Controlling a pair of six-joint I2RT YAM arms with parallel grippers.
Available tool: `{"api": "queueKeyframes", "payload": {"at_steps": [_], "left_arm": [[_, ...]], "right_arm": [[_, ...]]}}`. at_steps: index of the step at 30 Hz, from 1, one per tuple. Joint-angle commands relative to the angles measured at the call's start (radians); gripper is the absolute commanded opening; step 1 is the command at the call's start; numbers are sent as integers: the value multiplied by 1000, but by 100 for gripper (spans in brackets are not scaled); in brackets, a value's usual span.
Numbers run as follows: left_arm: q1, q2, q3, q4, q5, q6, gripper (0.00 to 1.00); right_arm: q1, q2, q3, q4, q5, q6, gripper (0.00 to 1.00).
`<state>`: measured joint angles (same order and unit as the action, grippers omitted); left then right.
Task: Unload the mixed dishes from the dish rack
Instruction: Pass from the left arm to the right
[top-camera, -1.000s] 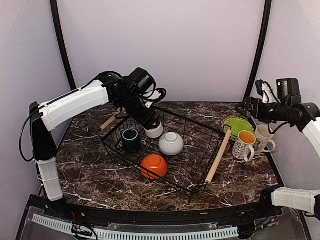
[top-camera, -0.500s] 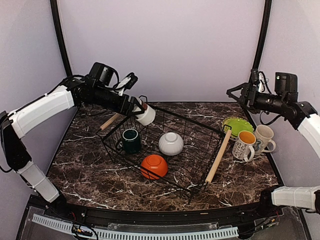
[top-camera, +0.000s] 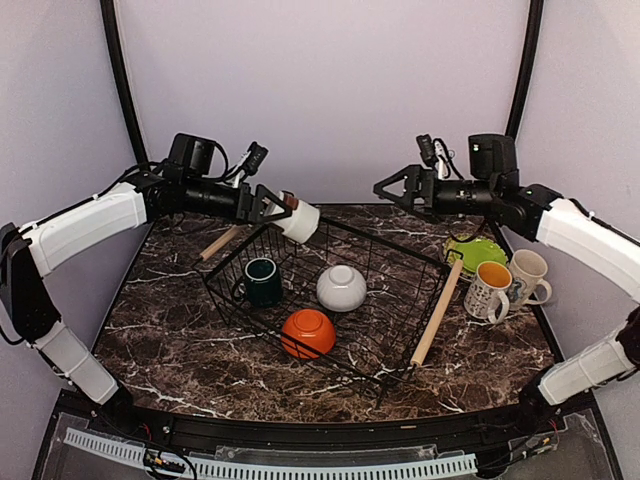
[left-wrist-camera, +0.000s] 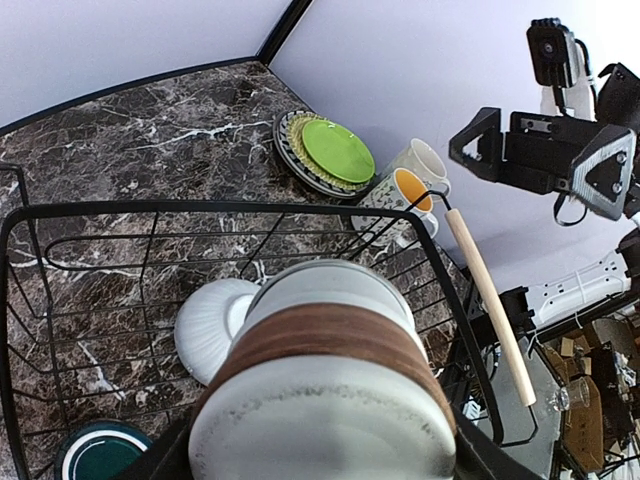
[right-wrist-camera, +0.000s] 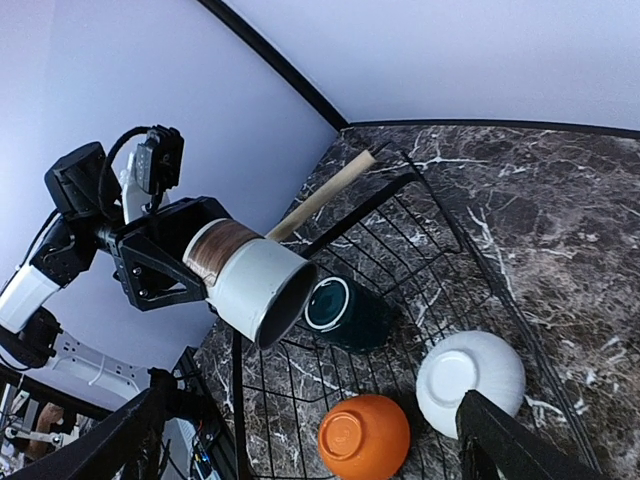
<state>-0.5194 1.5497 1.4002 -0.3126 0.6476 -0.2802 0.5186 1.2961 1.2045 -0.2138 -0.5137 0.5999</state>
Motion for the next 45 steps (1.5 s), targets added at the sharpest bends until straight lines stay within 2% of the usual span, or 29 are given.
{"api": "queueKeyframes", "payload": {"at_steps": [1,7,11,16,28,35,40,45], "left_arm": [[6,-49,-22,77,78,-29,38],[12,-54,-52,146,132,-68,38],[22,-58,-87,225,183,-119,38],[37,-62,-132,360,238,-204,37],[53,-42,-184,484,274,-299,33],[53,-24,-187,505,293,-324,33],[53,-15,-188,506,296,-329,34],[53,-3,-174,448,278,-295,48]], "right_arm": [[100,116,74,126,26,7,99],[200,249,152,209,-10,5,96],[237,305,178,310,-26,22,88],[248,349,164,452,-65,103,78],[260,432,123,707,-144,282,64],[264,451,119,764,-157,326,37],[263,445,116,776,-163,325,23],[262,411,112,732,-145,280,7]]}}
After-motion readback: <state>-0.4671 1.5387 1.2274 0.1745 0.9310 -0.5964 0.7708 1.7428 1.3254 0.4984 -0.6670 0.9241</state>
